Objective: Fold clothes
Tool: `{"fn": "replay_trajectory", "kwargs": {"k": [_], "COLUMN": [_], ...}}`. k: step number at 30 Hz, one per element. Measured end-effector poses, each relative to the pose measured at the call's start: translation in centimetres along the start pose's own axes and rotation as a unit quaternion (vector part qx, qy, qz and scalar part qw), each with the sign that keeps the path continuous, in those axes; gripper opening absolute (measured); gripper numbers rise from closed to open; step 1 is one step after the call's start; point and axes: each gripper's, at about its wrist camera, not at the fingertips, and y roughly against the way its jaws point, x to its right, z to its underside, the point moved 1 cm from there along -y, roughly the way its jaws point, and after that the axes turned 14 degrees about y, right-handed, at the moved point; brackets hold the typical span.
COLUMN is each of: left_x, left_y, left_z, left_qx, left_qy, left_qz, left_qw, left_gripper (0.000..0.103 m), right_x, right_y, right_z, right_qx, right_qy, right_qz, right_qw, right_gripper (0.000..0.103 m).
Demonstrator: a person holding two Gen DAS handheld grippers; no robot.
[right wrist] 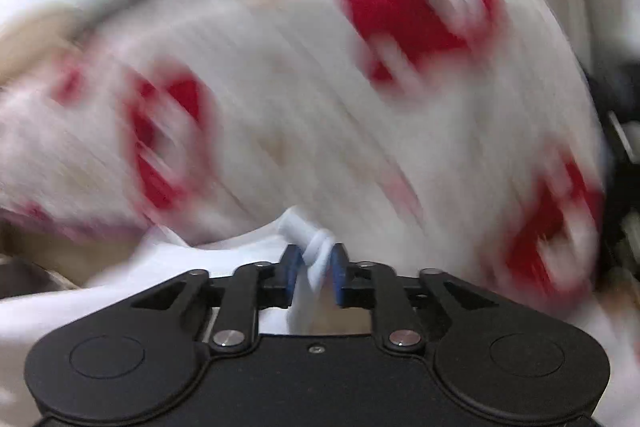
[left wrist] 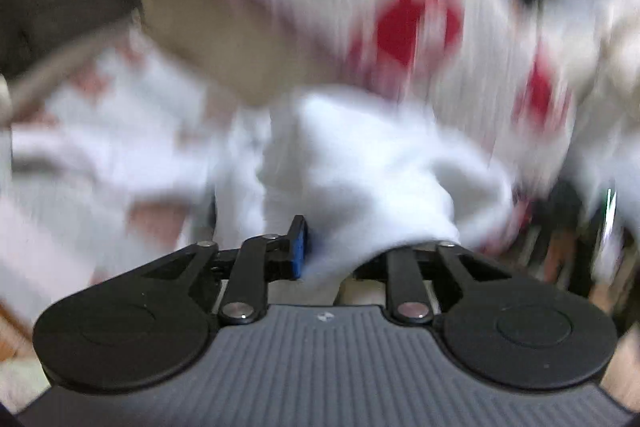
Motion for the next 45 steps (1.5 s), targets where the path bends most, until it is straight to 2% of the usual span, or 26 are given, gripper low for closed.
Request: {"fn": "replay_trajectory", "kwargs": {"k": [2,3,5,7,8,9,10,12,15,18,20,22,25,28,30,33,35,36,37,38,42,45], "left_x": [0.5,0.7,1.3,1.7,1.7,1.5,1.2,0.3,-1.5,-2.8,-2.9,-3.2,-4.2,-4.0,-4.1,-4.9,-5.1,-5.2,-5.0,-4.5,0.0,4.1], "left_y": [-3.0,-4.0,-4.4,-3.9,-3.6,-3.5,-3.8,-5.0,-8.9,-13.2,-15.9,-18.0,-21.2,-23.4,-25.2,-27.1,-27.2,-27.1,-27.1,-26.9,-23.0,-18.3], "left_z": [2.7,3.4,3.2,1.8,1.1,0.4,-0.3,-2.1,-5.4,-8.0,-8.6,-8.0,-8.0,-8.1,-8.8,-9.8,-10.3,-10.6,-10.8,-10.8,-9.7,-8.6], "left_qx": [-0.06,-0.077,-0.072,-0.043,-0.024,-0.008,0.005,0.024,0.028,0.016,0.039,0.053,0.021,0.013,-0.001,-0.015,-0.006,-0.006,-0.012,-0.016,0.045,0.109], "left_qy": [-0.054,-0.071,-0.076,-0.069,-0.062,-0.055,-0.048,-0.036,-0.045,-0.075,-0.131,-0.186,-0.191,-0.19,-0.185,-0.135,-0.095,-0.081,-0.081,-0.092,-0.185,-0.215], "left_qz": [-0.058,-0.069,-0.053,-0.024,-0.014,-0.008,-0.017,-0.054,-0.121,-0.157,-0.194,-0.208,-0.192,-0.182,-0.185,-0.189,-0.181,-0.181,-0.181,-0.184,-0.186,-0.141], "left_qw": [0.995,0.9921,0.9931,0.9964,0.9977,0.9984,0.9987,0.9976,0.9912,0.9846,0.9715,0.9588,0.9624,0.9647,0.9651,0.9727,0.9788,0.9802,0.98,0.9785,0.964,0.9601], "left_gripper": [0.034,0.034,0.037,0.052,0.054,0.056,0.059,0.065,0.065,0.065,0.065,0.065,0.065,0.065,0.065,0.065,0.063,0.04,0.005,0.006,0.005,0.005], "right_x": [1.4,2.0,3.1,4.0,4.0,4.0,3.7,3.1,2.5,1.3,0.0,-1.5,-3.8,-5.0,-5.0,-4.4,-3.8,-3.4,-3.2,-3.0,-2.1,-1.5], "right_y": [-2.2,-2.8,-3.7,-4.6,-4.9,-5.1,-5.5,-6.2,-6.4,-6.6,-6.5,-6.7,-7.1,-7.7,-8.3,-9.1,-9.5,-9.8,-10.0,-10.3,-10.6,-10.6], "right_z": [5.5,8.1,12.6,15.5,16.0,16.1,15.9,15.6,15.5,15.5,15.2,14.9,14.8,15.2,15.9,16.7,17.1,17.4,17.7,18.0,18.5,18.6], "right_qx": [-0.086,-0.108,-0.155,-0.198,-0.191,-0.184,-0.184,-0.181,-0.163,-0.152,-0.15,-0.151,-0.153,-0.153,-0.156,-0.164,-0.17,-0.173,-0.178,-0.184,-0.189,-0.192], "right_qy": [-0.026,-0.056,-0.128,-0.21,-0.232,-0.236,-0.233,-0.233,-0.248,-0.246,-0.23,-0.202,-0.149,-0.12,-0.121,-0.139,-0.166,-0.179,-0.194,-0.209,-0.254,-0.278], "right_qz": [0.028,0.018,-0.008,-0.038,-0.06,-0.077,-0.075,-0.086,-0.121,-0.164,-0.194,-0.218,-0.23,-0.243,-0.251,-0.26,-0.272,-0.278,-0.286,-0.294,-0.304,-0.297], "right_qw": [0.996,0.992,0.98,0.957,0.952,0.951,0.952,0.951,0.947,0.943,0.942,0.943,0.95,0.95,0.948,0.941,0.932,0.928,0.921,0.915,0.898,0.893], "right_gripper": [0.029,0.03,0.033,0.037,0.038,0.048,0.051,0.052,0.053,0.053,0.053,0.053,0.053,0.053,0.053,0.053,0.053,0.053,0.053,0.053,0.053,0.055]}}
